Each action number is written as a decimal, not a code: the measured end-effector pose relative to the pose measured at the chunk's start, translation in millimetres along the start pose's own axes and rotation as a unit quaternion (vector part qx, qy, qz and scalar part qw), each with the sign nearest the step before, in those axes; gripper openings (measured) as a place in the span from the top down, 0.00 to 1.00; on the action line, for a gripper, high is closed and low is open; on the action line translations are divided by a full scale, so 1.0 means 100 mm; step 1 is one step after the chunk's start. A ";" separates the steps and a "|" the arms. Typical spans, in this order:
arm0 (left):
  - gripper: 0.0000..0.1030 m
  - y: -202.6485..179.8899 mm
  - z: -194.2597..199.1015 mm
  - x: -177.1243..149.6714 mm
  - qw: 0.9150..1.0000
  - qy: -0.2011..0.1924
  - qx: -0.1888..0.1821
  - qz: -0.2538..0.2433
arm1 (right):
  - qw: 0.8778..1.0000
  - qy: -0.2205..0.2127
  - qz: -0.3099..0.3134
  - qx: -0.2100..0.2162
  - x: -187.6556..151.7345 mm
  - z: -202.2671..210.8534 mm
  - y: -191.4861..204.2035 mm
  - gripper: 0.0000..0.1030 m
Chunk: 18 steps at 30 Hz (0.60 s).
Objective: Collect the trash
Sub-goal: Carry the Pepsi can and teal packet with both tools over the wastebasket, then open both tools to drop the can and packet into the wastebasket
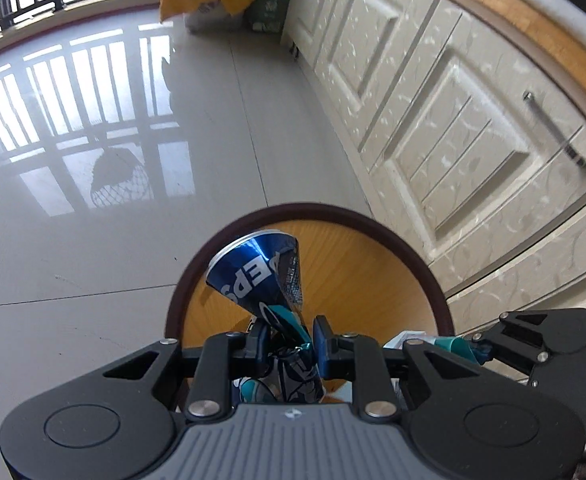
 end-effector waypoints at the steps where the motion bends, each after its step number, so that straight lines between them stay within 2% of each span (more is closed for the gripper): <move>1: 0.76 0.00 -0.05 -0.01 1.000 0.003 -0.002 -0.001 | 1.000 0.002 0.011 -0.003 0.00 -0.04 0.01 0.42; 5: 0.76 -0.05 -0.27 -0.04 1.000 0.016 -0.014 -0.009 | 0.999 0.012 0.035 -0.008 -0.04 -0.15 0.03 0.42; 8: 0.76 -0.10 -0.41 -0.06 0.999 0.026 -0.015 -0.035 | 0.999 0.019 0.036 -0.007 -0.06 -0.19 -0.01 0.41; 13: 0.76 -0.12 -0.61 -0.07 0.996 0.044 0.007 -0.082 | 0.999 0.015 0.034 -0.007 -0.05 -0.22 -0.06 0.38; 15: 0.75 -0.10 -0.67 -0.08 0.994 0.049 0.017 -0.094 | 0.999 0.007 0.031 -0.011 -0.04 -0.22 -0.09 0.23; 18: 0.73 -0.02 -0.72 -0.10 0.994 0.063 0.024 -0.083 | 0.999 0.006 0.032 0.005 -0.08 -0.18 -0.07 0.11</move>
Point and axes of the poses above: each gripper's, at about its wrist camera, not at the fingertips, and z roughly against the way its jaws point, y to its left, x to its top, the point moved 9 cm from there along -z, roughly the way its jaws point, and after that the axes turned 14 degrees about -z, right-handed, at the moved point
